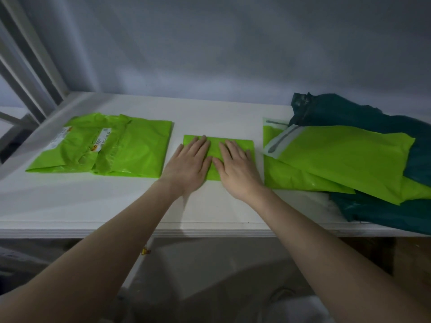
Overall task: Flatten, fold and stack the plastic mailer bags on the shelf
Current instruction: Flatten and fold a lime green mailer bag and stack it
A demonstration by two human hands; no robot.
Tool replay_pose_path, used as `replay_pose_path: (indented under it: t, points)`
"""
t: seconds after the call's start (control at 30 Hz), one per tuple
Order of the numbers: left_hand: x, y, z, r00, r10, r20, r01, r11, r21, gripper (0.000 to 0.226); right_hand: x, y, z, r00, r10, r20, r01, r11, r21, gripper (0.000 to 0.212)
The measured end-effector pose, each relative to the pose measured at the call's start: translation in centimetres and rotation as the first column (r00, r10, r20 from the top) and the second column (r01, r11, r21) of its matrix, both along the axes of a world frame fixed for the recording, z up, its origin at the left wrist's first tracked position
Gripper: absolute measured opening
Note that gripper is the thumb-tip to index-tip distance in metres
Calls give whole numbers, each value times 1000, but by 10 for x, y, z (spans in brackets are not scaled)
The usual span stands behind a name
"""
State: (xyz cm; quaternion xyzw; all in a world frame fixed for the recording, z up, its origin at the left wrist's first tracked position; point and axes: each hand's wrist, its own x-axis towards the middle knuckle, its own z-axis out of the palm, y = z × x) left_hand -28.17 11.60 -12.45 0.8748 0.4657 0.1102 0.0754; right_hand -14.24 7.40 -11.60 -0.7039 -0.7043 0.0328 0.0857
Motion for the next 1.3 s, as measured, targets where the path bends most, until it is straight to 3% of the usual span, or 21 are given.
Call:
replay_pose_path:
  t: [0.2, 0.33, 0.47, 0.57, 0.67, 0.97, 1.1, 1.23, 1.3]
  points:
    - [-3, -1, -2, 999, 8, -48, -12, 997, -71, 70, 1, -1, -3, 1000, 16, -10, -17, 999, -46, 60]
    - [-5, -6, 9, 995, 43, -87, -42, 999, 10, 88, 2, -7, 5, 1000, 17, 9, -17, 1000, 1, 60]
    - [-3, -11, 20, 989, 80, -123, -72, 995, 67, 78, 1, -11, 19, 998, 26, -55, -29, 998, -50, 59]
    - [-3, -9, 13, 996, -50, -72, 55, 996, 75, 80, 1, -11, 20, 995, 94, 42, -93, 996, -13, 59]
    - [-3, -3, 1, 984, -164, -70, 165, 986, 15, 82, 0, -10, 16, 993, 119, 19, -118, 992, -51, 54]
    - [-2, -5, 6, 998, -52, -21, 51, 997, -59, 87, 3, -5, 12, 994, 112, 20, -111, 993, -39, 60]
    - [-5, -6, 8, 1000, 24, -21, -25, 995, -96, 71, 4, -5, 10, 997, 81, 17, -81, 996, -34, 56]
    - [-7, -7, 3, 997, 62, -48, -65, 996, -64, 69, 5, -9, 8, 1000, -7, 28, 7, 1000, -24, 79]
    - [-7, -8, 1, 996, 89, -28, -91, 994, -59, 70, 9, -9, 8, 1000, -29, 10, 30, 999, -40, 73]
